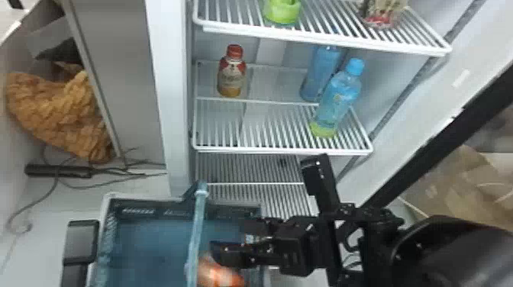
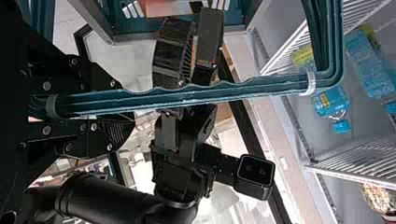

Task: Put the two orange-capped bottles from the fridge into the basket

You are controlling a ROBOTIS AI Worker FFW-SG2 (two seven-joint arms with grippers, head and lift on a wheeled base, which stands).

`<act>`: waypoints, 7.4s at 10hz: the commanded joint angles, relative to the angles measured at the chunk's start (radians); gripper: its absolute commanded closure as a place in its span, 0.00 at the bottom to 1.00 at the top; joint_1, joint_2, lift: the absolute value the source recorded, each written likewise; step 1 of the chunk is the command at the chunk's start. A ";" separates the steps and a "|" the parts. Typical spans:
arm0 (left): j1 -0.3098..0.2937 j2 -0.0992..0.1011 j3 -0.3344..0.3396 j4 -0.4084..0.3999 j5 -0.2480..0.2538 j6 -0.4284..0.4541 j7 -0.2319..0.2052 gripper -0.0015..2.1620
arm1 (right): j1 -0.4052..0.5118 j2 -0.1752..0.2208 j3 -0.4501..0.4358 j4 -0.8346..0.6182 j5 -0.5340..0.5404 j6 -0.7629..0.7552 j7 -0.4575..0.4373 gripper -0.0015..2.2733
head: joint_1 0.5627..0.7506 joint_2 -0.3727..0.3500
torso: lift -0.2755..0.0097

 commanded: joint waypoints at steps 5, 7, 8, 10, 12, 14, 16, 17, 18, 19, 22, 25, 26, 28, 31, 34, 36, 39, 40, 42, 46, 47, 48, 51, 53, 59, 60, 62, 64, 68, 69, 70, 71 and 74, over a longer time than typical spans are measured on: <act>0.000 0.000 0.004 0.002 0.004 0.000 0.002 0.56 | 0.022 0.011 -0.067 0.050 0.040 -0.389 -0.002 0.15 | 0.70 0.23 | 0.14; 0.002 -0.002 0.006 0.002 0.002 0.003 0.002 0.56 | 0.015 0.022 -0.067 0.143 0.060 -0.595 -0.057 0.15 | 0.70 0.22 | 0.14; 0.002 -0.002 0.006 0.002 0.002 0.003 0.002 0.56 | 0.010 0.030 -0.057 0.224 0.058 -0.745 -0.105 0.15 | 0.70 0.21 | 0.14; 0.002 -0.002 0.004 0.002 0.002 0.003 0.002 0.56 | -0.022 0.056 -0.027 0.425 0.060 -1.108 -0.180 0.15 | 0.70 0.20 | 0.14; 0.000 -0.002 0.002 0.002 0.000 0.003 0.002 0.56 | -0.071 0.065 -0.011 0.568 0.072 -1.302 -0.214 0.15 | 0.70 0.19 | 0.14; 0.000 -0.002 0.000 0.002 -0.002 0.003 0.002 0.56 | -0.118 0.068 0.005 0.646 0.112 -1.381 -0.264 0.13 | 0.70 0.18 | 0.14; 0.000 -0.002 0.000 0.002 -0.004 0.003 0.002 0.56 | -0.154 0.076 0.019 0.705 0.156 -1.425 -0.310 0.02 | 0.70 0.17 | 0.14; -0.002 -0.002 -0.002 0.002 -0.004 0.003 0.002 0.56 | -0.189 0.076 0.035 0.762 0.154 -1.445 -0.312 0.01 | 0.70 0.17 | 0.14; -0.005 -0.002 -0.002 0.002 -0.006 0.007 0.002 0.56 | -0.218 0.076 0.047 0.806 0.154 -1.481 -0.318 0.01 | 0.70 0.17 | 0.14; -0.005 -0.002 -0.004 0.002 -0.006 0.012 0.002 0.56 | -0.245 0.076 0.059 0.843 0.158 -1.508 -0.327 0.01 | 0.70 0.19 | 0.14; -0.010 0.003 -0.010 0.002 -0.008 0.015 0.002 0.56 | -0.346 0.080 0.097 0.982 0.162 -1.580 -0.365 0.01 | 0.70 0.21 | 0.14; -0.020 0.004 -0.014 0.007 -0.008 0.020 0.002 0.56 | -0.410 0.082 0.107 1.090 0.162 -1.594 -0.388 0.01 | 0.70 0.21 | 0.14; -0.020 0.003 -0.014 0.012 -0.006 0.020 0.002 0.56 | -0.437 0.080 0.111 1.130 0.160 -1.599 -0.395 0.01 | 0.70 0.21 | 0.14; -0.022 0.004 -0.018 0.014 -0.006 0.015 0.002 0.56 | -0.496 0.072 0.159 1.201 0.138 -1.629 -0.399 0.00 | 0.70 0.21 | 0.14; -0.025 0.006 -0.024 0.017 -0.008 0.015 0.002 0.56 | -0.604 0.059 0.260 1.319 0.068 -1.663 -0.399 0.00 | 0.70 0.25 | 0.14; -0.032 0.006 -0.028 0.022 -0.010 0.015 0.002 0.56 | -0.702 0.057 0.320 1.427 0.068 -1.683 -0.431 0.00 | 0.70 0.29 | 0.14; -0.037 0.004 -0.034 0.024 -0.010 0.015 0.002 0.56 | -0.756 0.056 0.340 1.483 0.068 -1.690 -0.438 0.00 | 0.70 0.30 | 0.14; -0.049 0.003 -0.046 0.031 -0.010 0.012 0.002 0.56 | -0.829 0.054 0.376 1.564 0.036 -1.712 -0.441 0.00 | 0.70 0.29 | 0.14; -0.052 0.001 -0.048 0.034 -0.012 0.012 0.002 0.56 | -0.851 0.054 0.390 1.589 0.026 -1.715 -0.442 0.00 | 0.70 0.29 | 0.14; -0.061 0.001 -0.054 0.039 -0.012 0.012 0.002 0.56 | -0.893 0.054 0.436 1.635 -0.017 -1.724 -0.442 0.03 | 0.70 0.29 | 0.14; -0.066 0.001 -0.058 0.044 -0.008 0.010 0.002 0.56 | -0.923 0.056 0.498 1.689 -0.103 -1.707 -0.442 0.38 | 0.70 0.31 | 0.14; -0.066 0.001 -0.058 0.044 -0.008 0.007 0.002 0.56 | -0.923 0.056 0.498 1.689 -0.109 -1.705 -0.442 0.38 | 0.70 0.31 | 0.14; -0.066 0.001 -0.058 0.044 -0.008 0.007 0.002 0.56 | -0.923 0.054 0.498 1.687 -0.113 -1.705 -0.442 0.38 | 0.70 0.31 | 0.14; -0.056 0.001 -0.052 0.044 -0.006 0.005 0.000 0.56 | -0.888 0.054 0.498 1.650 -0.199 -1.724 -0.433 0.39 | 0.70 0.31 | 0.14; -0.052 0.003 -0.048 0.044 -0.006 0.005 0.000 0.56 | -0.856 0.054 0.482 1.606 -0.219 -1.754 -0.431 0.39 | 0.70 0.31 | 0.14; -0.032 0.006 -0.034 0.039 -0.002 0.000 -0.003 0.56 | -0.569 0.056 0.234 1.144 0.066 -1.621 -0.439 0.39 | 0.70 0.34 | 0.14; -0.027 0.004 -0.028 0.039 0.000 0.000 -0.003 0.56 | -0.469 0.072 0.139 0.992 0.152 -1.545 -0.444 0.39 | 0.70 0.32 | 0.14; -0.025 0.004 -0.026 0.036 0.002 0.000 -0.003 0.56 | -0.368 0.079 0.079 0.857 0.182 -1.467 -0.445 0.39 | 0.70 0.24 | 0.14; -0.022 0.004 -0.024 0.034 0.002 0.000 -0.003 0.56 | -0.280 0.074 0.041 0.727 0.174 -1.413 -0.438 0.38 | 0.70 0.19 | 0.14; -0.015 0.000 -0.014 0.031 0.004 0.003 -0.003 0.56 | -0.069 0.068 -0.029 0.428 0.120 -1.295 -0.411 0.38 | 0.70 0.13 | 0.14; -0.012 0.000 -0.012 0.031 0.006 0.003 -0.003 0.56 | -0.017 0.066 -0.043 0.354 0.112 -1.261 -0.401 0.38 | 0.70 0.11 | 0.14; -0.012 0.000 -0.012 0.031 0.004 0.003 -0.003 0.56 | 0.032 0.062 -0.053 0.293 0.092 -1.229 -0.387 0.39 | 0.70 0.11 | 0.14; -0.012 0.000 -0.010 0.031 0.006 0.003 -0.003 0.56 | 0.086 0.060 -0.059 0.229 0.074 -1.199 -0.378 0.39 | 0.70 0.10 | 0.14; -0.007 -0.002 -0.006 0.031 0.006 0.000 -0.003 0.56 | 0.246 0.065 -0.123 0.033 0.044 -1.076 -0.352 0.38 | 0.70 0.09 | 0.14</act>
